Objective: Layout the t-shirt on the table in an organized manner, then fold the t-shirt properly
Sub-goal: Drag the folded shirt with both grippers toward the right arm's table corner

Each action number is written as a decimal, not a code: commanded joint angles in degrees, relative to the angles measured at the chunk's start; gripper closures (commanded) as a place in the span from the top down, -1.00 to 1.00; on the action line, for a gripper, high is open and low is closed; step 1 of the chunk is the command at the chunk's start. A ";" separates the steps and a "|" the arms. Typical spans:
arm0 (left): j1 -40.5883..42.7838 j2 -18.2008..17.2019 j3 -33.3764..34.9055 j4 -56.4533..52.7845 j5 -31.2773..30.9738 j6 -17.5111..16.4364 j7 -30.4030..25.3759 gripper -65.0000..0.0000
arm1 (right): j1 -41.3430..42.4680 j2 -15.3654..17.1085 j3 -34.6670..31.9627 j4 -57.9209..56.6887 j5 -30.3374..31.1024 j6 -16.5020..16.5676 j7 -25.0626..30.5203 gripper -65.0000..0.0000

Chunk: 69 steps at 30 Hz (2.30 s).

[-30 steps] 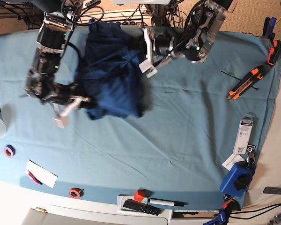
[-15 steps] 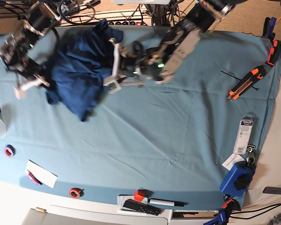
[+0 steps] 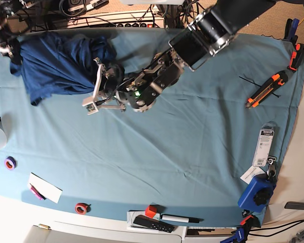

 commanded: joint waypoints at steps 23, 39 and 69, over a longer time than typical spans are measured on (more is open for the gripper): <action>-2.16 1.43 7.69 0.70 1.57 -1.51 -11.69 -1.00 | -0.33 4.61 2.25 1.01 1.09 0.96 3.80 -1.00; -7.74 1.43 7.69 0.70 1.60 -1.51 -14.38 -1.00 | -0.28 4.28 2.25 1.01 0.94 0.72 6.16 -1.00; -10.54 1.43 7.65 0.74 12.13 -1.51 -10.54 0.06 | 1.57 9.79 1.40 1.01 1.14 2.64 9.09 -0.07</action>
